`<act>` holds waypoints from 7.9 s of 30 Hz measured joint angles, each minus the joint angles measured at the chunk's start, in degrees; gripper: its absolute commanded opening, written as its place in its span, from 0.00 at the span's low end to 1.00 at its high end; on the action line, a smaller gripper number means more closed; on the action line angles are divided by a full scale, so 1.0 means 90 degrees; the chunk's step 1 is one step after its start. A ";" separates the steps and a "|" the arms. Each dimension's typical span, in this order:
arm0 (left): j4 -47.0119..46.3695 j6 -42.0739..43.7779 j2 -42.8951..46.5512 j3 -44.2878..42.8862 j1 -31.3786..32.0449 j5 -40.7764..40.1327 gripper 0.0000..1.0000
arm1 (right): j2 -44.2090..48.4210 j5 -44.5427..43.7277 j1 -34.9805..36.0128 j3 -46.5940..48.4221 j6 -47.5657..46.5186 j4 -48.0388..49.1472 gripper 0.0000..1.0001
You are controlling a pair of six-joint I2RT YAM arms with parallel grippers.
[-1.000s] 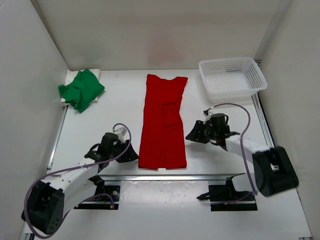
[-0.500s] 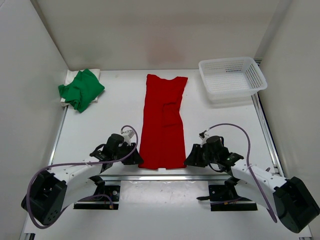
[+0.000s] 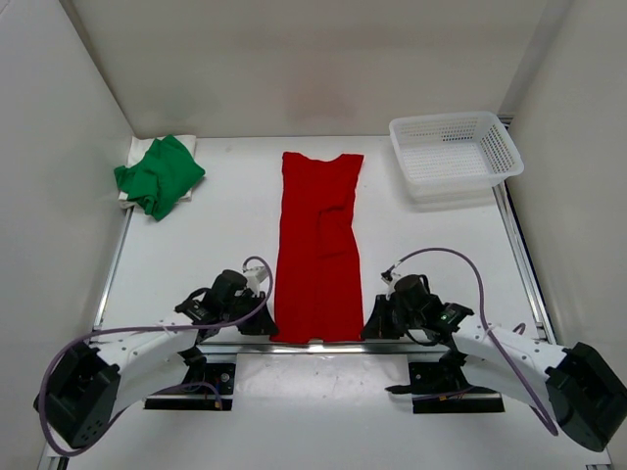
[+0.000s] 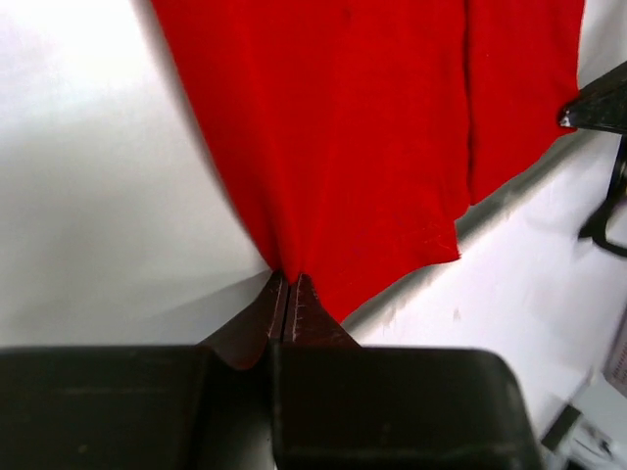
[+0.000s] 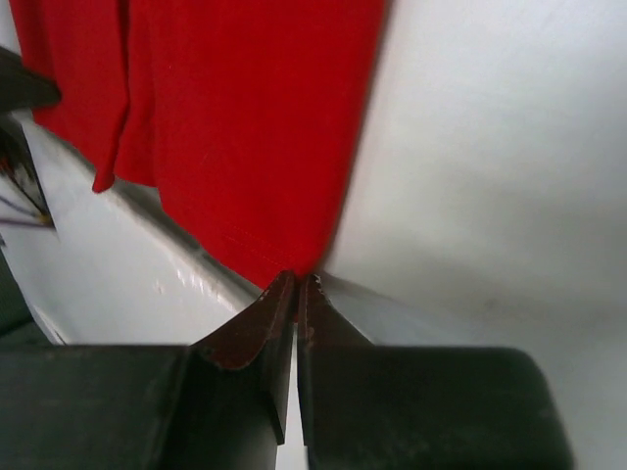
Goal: Fold and stack the t-shirts
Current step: Grab the bottom of the folded rectangular tshirt with both arms, then fold the folded rectangular tshirt in 1/3 of the way, then grab one side of the 2/3 rectangular tshirt with both arms, then fold the long partially folded tshirt into a neat square
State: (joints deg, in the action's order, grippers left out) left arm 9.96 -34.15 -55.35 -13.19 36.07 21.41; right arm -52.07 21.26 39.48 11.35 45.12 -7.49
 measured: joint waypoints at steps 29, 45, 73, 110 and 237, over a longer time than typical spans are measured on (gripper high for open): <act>-0.0015 -0.0044 -0.4401 -0.4898 -0.2157 -0.0243 0.00 | -0.4541 0.0826 -0.2936 0.5248 -0.2093 -0.0369 0.00; -0.0879 -0.0437 -0.6239 -0.5914 -0.2412 -0.0279 0.37 | -0.6465 0.0865 -0.3099 0.6630 -0.2237 -0.0146 0.27; -0.3373 -0.1010 -0.4529 -0.2441 -0.0991 -0.0675 0.30 | -0.7023 -0.0107 -0.0850 0.6431 -0.2664 0.0923 0.00; -0.2210 -0.0508 -0.2295 -0.1008 -0.2246 -0.0755 0.60 | -0.3937 -0.0070 -0.1639 0.2429 -0.1270 0.2336 0.52; -0.3339 -0.1348 -0.3162 -0.1911 -0.2662 -0.0542 0.98 | -0.7368 0.1513 -0.2446 0.6035 -0.1120 0.2492 0.23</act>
State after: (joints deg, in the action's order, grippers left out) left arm -20.10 -46.28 -83.81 -30.39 12.12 16.53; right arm -118.39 34.87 17.47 65.67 35.05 14.94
